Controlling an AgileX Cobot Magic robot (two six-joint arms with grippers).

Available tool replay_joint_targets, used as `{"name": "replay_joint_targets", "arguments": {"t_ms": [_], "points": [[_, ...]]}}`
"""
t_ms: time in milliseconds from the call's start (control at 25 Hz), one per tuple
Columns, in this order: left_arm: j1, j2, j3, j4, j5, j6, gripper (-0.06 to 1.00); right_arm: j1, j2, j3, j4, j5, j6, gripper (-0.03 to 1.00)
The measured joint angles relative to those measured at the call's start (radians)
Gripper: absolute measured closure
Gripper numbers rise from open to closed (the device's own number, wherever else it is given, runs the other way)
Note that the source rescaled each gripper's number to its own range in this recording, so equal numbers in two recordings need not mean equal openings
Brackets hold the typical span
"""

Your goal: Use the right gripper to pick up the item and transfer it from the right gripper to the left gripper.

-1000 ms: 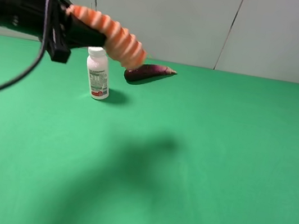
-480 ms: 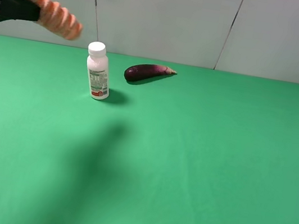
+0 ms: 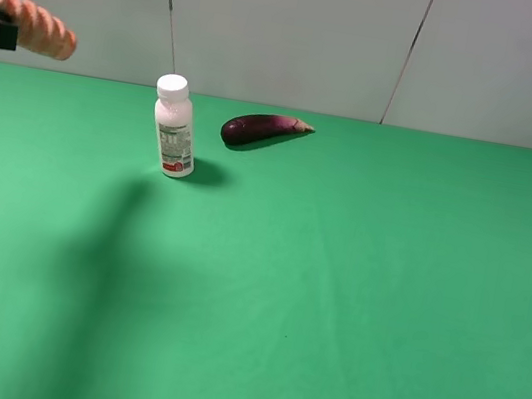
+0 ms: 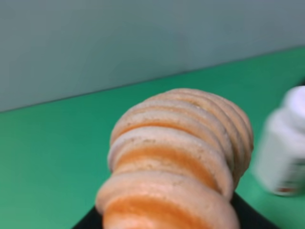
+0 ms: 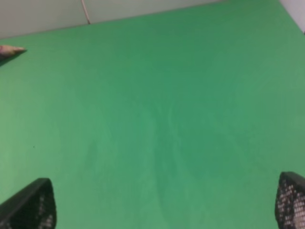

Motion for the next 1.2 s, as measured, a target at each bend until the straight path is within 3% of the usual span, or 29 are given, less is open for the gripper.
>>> {"name": "replay_joint_targets", "arguments": {"t_ms": [160,320,680,800,1000,1200], "points": [[0.000,0.030,0.073,0.001,-0.171,-0.003,0.92,0.000,0.000,0.000,0.000,0.001,0.000,-0.03],[-0.003,0.115,0.083,0.008,-0.236,-0.007,0.92,0.000,0.000,0.000,0.000,0.001,0.000,-0.03],[-0.089,0.349,0.085,0.042,-0.512,-0.043,0.92,0.000,0.000,0.000,0.000,0.001,0.000,-0.03],[-0.093,0.426,0.085,0.059,-0.590,-0.107,0.92,0.000,0.000,0.000,0.000,0.001,0.000,-0.03],[-0.093,0.522,0.084,0.176,-0.666,-0.286,0.92,0.000,0.000,0.000,0.000,0.001,0.000,-0.03],[-0.093,0.599,0.098,0.276,-0.742,-0.377,0.92,0.000,0.000,0.000,0.001,0.001,0.000,-0.03]]}}
